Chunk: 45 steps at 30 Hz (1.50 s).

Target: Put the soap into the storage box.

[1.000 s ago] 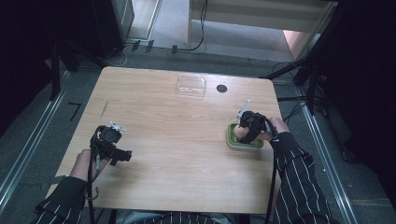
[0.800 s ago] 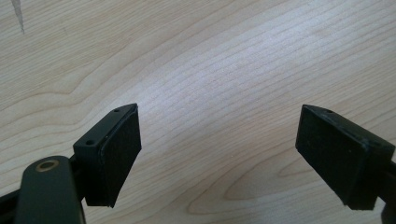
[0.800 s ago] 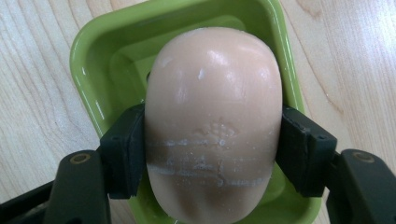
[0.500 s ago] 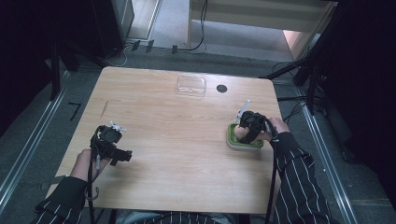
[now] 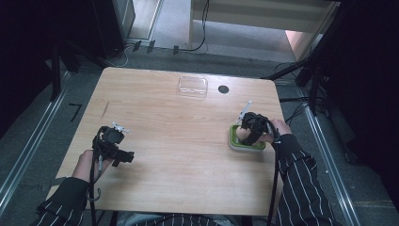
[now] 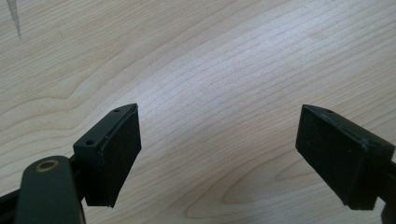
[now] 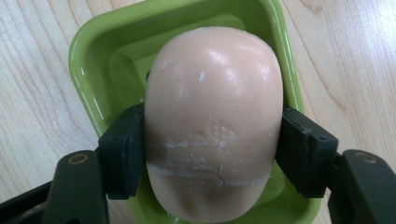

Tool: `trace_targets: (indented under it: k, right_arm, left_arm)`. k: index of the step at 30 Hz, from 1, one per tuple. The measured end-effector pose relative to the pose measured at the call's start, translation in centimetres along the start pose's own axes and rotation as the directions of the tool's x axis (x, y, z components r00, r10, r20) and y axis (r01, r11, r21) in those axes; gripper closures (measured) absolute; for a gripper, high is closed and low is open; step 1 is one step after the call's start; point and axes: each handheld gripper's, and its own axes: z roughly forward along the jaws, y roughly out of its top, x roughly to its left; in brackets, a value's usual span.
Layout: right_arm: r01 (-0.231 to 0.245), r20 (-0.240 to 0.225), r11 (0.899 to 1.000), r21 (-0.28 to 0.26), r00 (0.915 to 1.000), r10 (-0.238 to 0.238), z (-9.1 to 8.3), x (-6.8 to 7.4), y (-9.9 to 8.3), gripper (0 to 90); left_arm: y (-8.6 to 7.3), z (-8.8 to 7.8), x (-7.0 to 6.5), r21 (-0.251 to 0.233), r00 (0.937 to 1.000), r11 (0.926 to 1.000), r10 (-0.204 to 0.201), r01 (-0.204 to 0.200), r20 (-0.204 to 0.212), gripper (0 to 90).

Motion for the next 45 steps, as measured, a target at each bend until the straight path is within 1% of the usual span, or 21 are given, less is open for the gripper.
trace_targets:
  k: [6,10,12,15,17,18,20,22,23,25,26,29,31,32,37,39,40,42,43,44,45]
  right_arm:
    - [-0.002,0.007,1.0,0.022,1.0,0.002,-0.1,0.1,0.1,32.0]
    - [0.0,0.02,1.0,0.015,0.9998,0.0,-0.4,0.0,0.2,26.9]
    - [-0.015,0.032,0.999,0.03,0.9994,0.014,-0.6,0.0,0.2,23.7]
    - [-0.02,0.021,1.0,0.014,0.9996,0.02,-0.7,-0.1,0.1,23.1]
    - [-0.026,0.033,1.0,0.006,0.9991,0.026,-1.0,-0.1,0.0,21.1]
    - [-0.041,0.029,0.999,-0.002,0.9988,0.041,-1.2,-0.1,-0.1,20.5]
    - [-0.047,0.031,0.998,-0.029,0.9984,0.048,-1.8,-0.1,-0.2,19.0]
    - [-0.074,0.017,0.996,-0.056,0.9971,0.075,-2.4,0.0,-0.1,16.0]
    - [-0.087,0.014,0.993,-0.084,0.996,0.088,-2.9,0.2,0.0,14.4]
    - [-0.101,0.01,0.991,-0.091,0.9948,0.102,-3.2,0.2,0.1,13.4]
    - [-0.122,-0.004,0.986,-0.114,0.9925,0.122,-3.6,0.6,0.4,13.0]
    - [-0.131,-0.005,0.984,-0.122,0.9913,0.131,-3.9,1.1,0.7,11.0]
    - [-0.145,-0.013,0.98,-0.14,0.9894,0.145,-4.2,2.0,1.0,10.2]
    - [-0.145,-0.013,0.98,-0.14,0.9894,0.145,-4.2,2.0,1.0,10.2]
    - [-0.162,-0.023,0.973,-0.164,0.9868,0.16,-4.4,3.7,1.6,9.4]
    - [-0.144,-0.018,0.976,-0.166,0.9895,0.143,-4.3,4.3,1.9,9.2]
    - [-0.151,-0.023,0.974,-0.17,0.9886,0.149,-4.2,4.7,2.1,9.0]
    - [-0.143,-0.023,0.977,-0.16,0.9897,0.141,-4.0,5.4,2.4,8.8]
    - [-0.146,-0.027,0.977,-0.157,0.9892,0.144,-3.7,6.3,2.6,8.6]
    - [-0.146,-0.027,0.977,-0.157,0.9892,0.144,-3.7,6.3,2.6,8.6]
    - [-0.133,-0.029,0.98,-0.148,0.9911,0.13,-3.4,7.1,2.8,8.6]
  left_arm:
    - [-0.2,-0.1,0.1,-0.004,1.0,1.0,-0.006,0.006,0.003,14.8]
    - [-0.2,-0.1,0.2,-0.005,1.0,1.0,-0.008,0.008,0.002,14.7]
    - [-0.2,-0.1,0.2,-0.004,1.0,1.0,-0.005,0.005,0.003,14.8]
    - [-0.2,-0.1,0.1,-0.004,1.0,1.0,-0.006,0.006,0.001,14.8]
    - [-0.2,-0.1,0.1,-0.006,1.0,1.0,-0.007,0.007,0.001,14.8]
    - [-0.2,-0.1,0.1,-0.005,1.0,1.0,-0.006,0.006,0.001,14.8]
    - [-0.2,-0.1,0.1,-0.006,1.0,1.0,-0.007,0.007,0.001,14.8]
    - [-0.2,-0.1,0.1,-0.005,1.0,1.0,-0.006,0.006,0.0,14.8]
    - [-0.2,-0.1,0.1,-0.005,1.0,1.0,-0.006,0.006,0.0,14.8]
    - [-0.2,-0.1,0.1,-0.005,1.0,1.0,-0.007,0.007,0.001,14.7]
    - [-0.2,-0.1,0.1,-0.007,1.0,0.9999,-0.008,0.008,0.001,14.8]
    - [-0.2,-0.1,0.1,-0.006,1.0,1.0,-0.007,0.007,0.0,14.8]
    - [-0.2,-0.2,0.2,-0.007,1.0,1.0,-0.006,0.006,0.0,14.8]
    - [-0.2,-0.2,0.2,-0.007,1.0,1.0,-0.006,0.006,0.0,14.8]
    - [-0.2,-0.2,0.2,-0.006,1.0,1.0,-0.005,0.005,0.002,14.8]
    - [-0.2,-0.2,0.2,-0.008,1.0,0.9999,-0.006,0.006,0.004,14.8]
    - [-0.2,-0.2,0.2,-0.008,1.0,1.0,-0.005,0.005,0.004,14.8]
    - [-0.3,-0.2,0.2,-0.008,1.0,1.0,-0.006,0.006,0.005,14.8]
    - [-0.3,-0.2,0.2,-0.008,1.0,0.9999,-0.006,0.006,0.004,14.8]
    - [-0.3,-0.2,0.2,-0.007,1.0,1.0,-0.006,0.006,0.005,14.8]
    - [-0.3,-0.2,0.2,-0.007,1.0,1.0,-0.006,0.006,0.005,14.8]
